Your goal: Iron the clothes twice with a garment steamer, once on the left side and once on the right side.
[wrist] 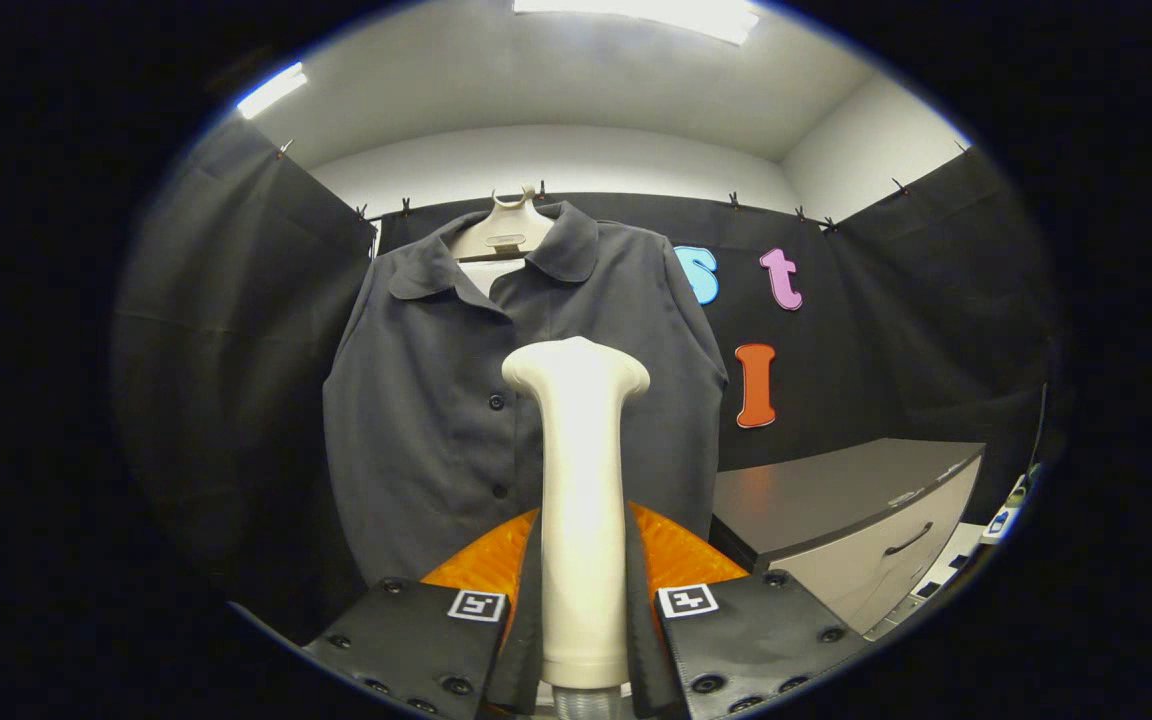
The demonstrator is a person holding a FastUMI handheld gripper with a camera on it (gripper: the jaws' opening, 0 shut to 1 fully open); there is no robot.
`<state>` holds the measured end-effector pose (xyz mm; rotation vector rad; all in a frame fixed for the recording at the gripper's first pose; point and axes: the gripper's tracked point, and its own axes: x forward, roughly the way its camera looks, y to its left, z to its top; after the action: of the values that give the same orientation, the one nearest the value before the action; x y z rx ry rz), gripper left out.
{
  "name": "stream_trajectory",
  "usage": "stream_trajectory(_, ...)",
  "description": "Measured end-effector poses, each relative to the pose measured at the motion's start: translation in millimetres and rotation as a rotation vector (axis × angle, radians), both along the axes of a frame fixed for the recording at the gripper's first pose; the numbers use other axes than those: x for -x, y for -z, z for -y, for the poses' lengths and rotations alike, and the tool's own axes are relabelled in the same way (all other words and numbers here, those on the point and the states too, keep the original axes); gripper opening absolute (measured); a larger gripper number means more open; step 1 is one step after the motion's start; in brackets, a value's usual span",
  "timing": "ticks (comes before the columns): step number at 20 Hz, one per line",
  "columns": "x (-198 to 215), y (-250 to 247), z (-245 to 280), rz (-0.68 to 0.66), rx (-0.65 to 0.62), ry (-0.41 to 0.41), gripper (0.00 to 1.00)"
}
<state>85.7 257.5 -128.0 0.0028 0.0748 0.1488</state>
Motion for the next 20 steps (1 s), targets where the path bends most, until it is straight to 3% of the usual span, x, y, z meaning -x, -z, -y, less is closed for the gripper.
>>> stream_trajectory(20,28.1,88.6,15.4,-0.218,0.02,0.05,0.42)
